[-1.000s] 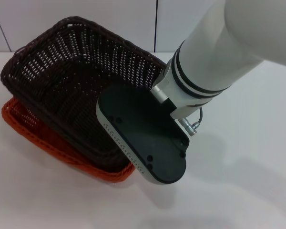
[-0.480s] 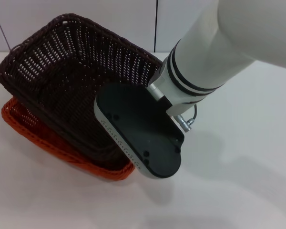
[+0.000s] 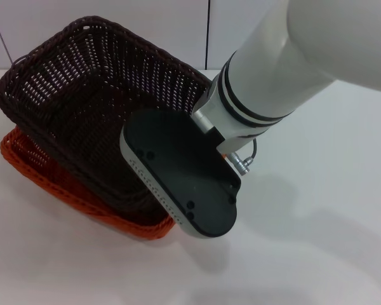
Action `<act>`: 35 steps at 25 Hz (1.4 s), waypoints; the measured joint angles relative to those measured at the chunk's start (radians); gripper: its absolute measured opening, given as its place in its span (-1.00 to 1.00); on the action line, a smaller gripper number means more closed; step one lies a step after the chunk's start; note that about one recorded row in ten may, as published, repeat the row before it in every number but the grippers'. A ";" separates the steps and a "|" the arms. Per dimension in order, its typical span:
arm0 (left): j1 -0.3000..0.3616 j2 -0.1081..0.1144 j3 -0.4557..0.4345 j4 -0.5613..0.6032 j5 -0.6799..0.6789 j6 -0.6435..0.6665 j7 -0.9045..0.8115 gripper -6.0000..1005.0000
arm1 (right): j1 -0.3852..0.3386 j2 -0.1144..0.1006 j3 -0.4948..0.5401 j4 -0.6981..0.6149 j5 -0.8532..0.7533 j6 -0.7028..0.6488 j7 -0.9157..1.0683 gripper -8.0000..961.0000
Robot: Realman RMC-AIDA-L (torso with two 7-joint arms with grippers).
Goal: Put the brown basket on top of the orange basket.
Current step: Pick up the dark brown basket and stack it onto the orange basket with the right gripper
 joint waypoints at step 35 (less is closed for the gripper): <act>-0.019 0.001 -0.024 0.006 -0.005 -0.014 0.037 0.61 | -0.013 -0.006 -0.067 0.017 -0.041 0.113 -0.098 -0.66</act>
